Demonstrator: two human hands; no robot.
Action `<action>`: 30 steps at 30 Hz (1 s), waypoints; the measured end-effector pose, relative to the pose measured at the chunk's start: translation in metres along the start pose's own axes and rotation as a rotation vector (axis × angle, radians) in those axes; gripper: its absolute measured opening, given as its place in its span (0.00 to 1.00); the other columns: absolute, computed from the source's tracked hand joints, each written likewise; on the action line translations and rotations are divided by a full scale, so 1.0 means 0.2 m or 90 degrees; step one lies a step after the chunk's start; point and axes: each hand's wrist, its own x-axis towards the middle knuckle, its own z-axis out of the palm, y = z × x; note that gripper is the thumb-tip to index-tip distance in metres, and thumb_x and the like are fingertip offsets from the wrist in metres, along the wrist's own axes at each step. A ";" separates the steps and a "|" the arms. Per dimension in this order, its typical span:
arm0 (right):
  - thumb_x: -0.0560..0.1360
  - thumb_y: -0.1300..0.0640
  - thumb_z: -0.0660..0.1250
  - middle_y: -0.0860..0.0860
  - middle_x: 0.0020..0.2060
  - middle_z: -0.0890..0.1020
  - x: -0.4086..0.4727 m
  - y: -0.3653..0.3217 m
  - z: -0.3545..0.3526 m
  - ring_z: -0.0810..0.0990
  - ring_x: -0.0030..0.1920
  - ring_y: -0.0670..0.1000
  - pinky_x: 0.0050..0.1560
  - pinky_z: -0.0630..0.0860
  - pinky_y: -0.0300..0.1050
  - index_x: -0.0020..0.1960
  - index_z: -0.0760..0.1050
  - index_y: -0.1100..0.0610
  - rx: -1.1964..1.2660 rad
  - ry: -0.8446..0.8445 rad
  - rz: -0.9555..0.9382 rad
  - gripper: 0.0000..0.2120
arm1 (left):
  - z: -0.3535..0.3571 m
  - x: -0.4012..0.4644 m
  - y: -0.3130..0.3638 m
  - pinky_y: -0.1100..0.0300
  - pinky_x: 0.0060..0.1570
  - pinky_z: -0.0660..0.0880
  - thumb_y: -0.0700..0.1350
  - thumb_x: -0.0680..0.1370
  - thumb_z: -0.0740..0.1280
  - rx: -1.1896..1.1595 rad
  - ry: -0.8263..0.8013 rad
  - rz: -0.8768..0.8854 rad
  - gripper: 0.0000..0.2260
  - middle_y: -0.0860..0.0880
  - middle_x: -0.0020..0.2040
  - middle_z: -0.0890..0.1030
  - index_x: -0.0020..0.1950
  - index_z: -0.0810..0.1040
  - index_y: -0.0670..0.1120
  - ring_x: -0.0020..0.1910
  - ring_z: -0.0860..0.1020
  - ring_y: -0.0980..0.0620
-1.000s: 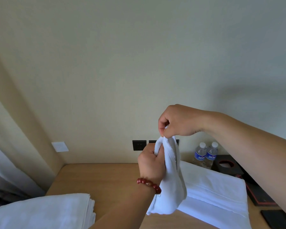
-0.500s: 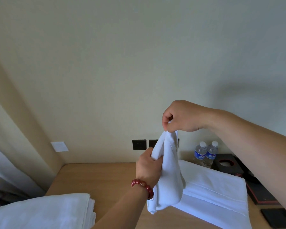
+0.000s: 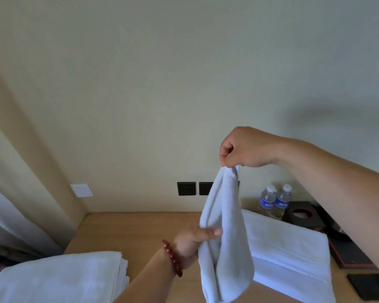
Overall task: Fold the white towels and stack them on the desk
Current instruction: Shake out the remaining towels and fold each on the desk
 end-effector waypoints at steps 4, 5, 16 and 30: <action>0.69 0.61 0.68 0.47 0.32 0.81 0.00 0.02 0.00 0.73 0.32 0.45 0.35 0.71 0.42 0.36 0.82 0.52 0.024 0.001 0.003 0.07 | -0.05 -0.02 -0.05 0.35 0.70 0.65 0.51 0.74 0.74 -0.097 -0.078 0.065 0.34 0.29 0.69 0.70 0.72 0.68 0.32 0.68 0.71 0.31; 0.69 0.61 0.68 0.49 0.33 0.81 0.00 0.03 0.00 0.74 0.33 0.46 0.36 0.71 0.43 0.36 0.82 0.52 0.032 0.002 0.005 0.07 | -0.06 -0.02 -0.06 0.36 0.71 0.65 0.55 0.75 0.73 -0.123 -0.085 0.068 0.37 0.30 0.70 0.70 0.73 0.67 0.33 0.68 0.71 0.33; 0.69 0.61 0.68 0.43 0.27 0.77 -0.01 0.02 -0.02 0.72 0.28 0.42 0.33 0.69 0.40 0.36 0.82 0.52 0.047 0.001 0.001 0.07 | -0.05 -0.02 -0.10 0.35 0.68 0.63 0.44 0.81 0.65 -0.162 0.038 0.017 0.24 0.30 0.67 0.67 0.72 0.67 0.31 0.62 0.70 0.34; 0.69 0.61 0.68 0.44 0.30 0.78 -0.02 0.04 -0.03 0.72 0.32 0.46 0.35 0.69 0.42 0.36 0.82 0.52 0.052 0.010 0.020 0.08 | 0.03 -0.06 -0.09 0.39 0.67 0.68 0.43 0.71 0.76 -0.057 -0.130 -0.011 0.32 0.37 0.61 0.78 0.70 0.71 0.33 0.59 0.78 0.39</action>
